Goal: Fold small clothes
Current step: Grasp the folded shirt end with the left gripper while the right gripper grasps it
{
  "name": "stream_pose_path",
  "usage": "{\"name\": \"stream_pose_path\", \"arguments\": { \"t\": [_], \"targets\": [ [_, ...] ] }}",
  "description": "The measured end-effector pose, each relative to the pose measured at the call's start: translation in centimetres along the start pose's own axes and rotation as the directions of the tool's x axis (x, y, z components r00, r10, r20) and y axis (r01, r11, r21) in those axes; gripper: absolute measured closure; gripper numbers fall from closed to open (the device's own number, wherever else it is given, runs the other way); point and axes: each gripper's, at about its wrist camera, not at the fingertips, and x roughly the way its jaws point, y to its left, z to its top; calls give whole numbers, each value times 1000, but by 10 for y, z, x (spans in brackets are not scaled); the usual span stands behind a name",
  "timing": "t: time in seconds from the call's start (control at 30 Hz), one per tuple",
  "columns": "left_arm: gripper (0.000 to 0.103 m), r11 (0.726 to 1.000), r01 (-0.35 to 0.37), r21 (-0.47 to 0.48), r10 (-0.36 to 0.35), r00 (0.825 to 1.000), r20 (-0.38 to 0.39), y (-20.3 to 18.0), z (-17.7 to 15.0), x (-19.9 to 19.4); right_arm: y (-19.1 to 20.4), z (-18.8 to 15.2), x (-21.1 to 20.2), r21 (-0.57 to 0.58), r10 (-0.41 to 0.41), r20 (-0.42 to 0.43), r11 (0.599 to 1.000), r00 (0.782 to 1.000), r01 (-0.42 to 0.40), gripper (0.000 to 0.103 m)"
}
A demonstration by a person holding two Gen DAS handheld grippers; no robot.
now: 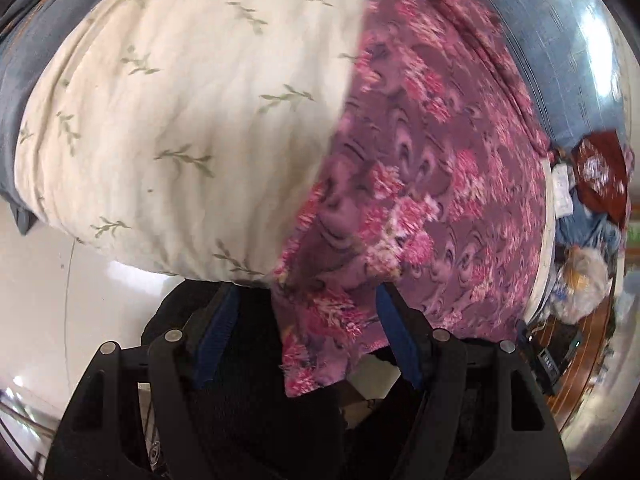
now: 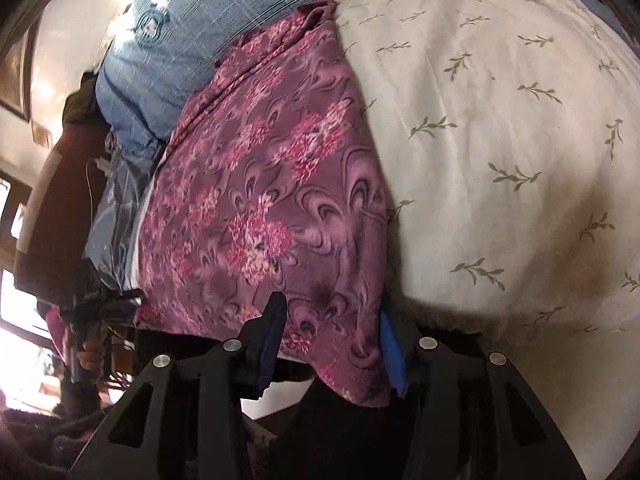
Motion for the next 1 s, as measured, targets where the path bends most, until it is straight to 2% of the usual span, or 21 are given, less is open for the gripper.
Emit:
{"name": "stream_pose_path", "arguments": {
  "t": [0.07,0.1,0.13,0.17,0.2,0.27,0.37,0.43,0.57,0.63,0.8,1.0],
  "targets": [
    [45,999,-10,40,10,1000,-3,-10,-2,5,3,-3,5,-29,-7,-30,1000,1000,7,62],
    [60,998,-13,59,13,1000,-13,-13,-3,7,4,-4,8,-40,-11,-46,999,999,9,70],
    [75,998,-13,68,14,1000,-23,-13,-3,8,6,-6,12,-56,-21,-69,998,997,17,84],
    [85,998,1,70,1,999,-38,-14,-4,11,7,-7,16,-70,-28,-84,997,996,23,93],
    [99,997,38,62,-34,997,-63,-12,-5,15,7,-9,18,-78,-35,-86,997,996,28,95],
    [99,996,70,47,-67,996,-66,-10,-7,15,4,-11,15,-57,0,-66,998,998,-4,96],
    [99,986,165,27,-164,986,-35,-7,-10,2,1,-8,2,-22,90,-21,996,996,-90,96],
    [99,973,230,22,-230,973,3,-9,-9,-11,4,-5,-9,-23,149,17,989,989,-149,96],
    [99,949,312,32,-314,947,64,-18,2,-28,9,8,-23,-22,225,95,974,970,-224,96],
    [99,942,336,30,-337,938,81,-25,10,-31,11,16,-27,-9,260,133,965,956,-261,96],
    [99,919,394,9,-391,910,135,-36,39,-41,23,45,-35,-22,280,199,959,939,-281,96],
    [99,922,387,-4,-379,904,195,-44,81,-52,33,94,-36,-42,275,252,961,928,-273,96]
  ]
}}
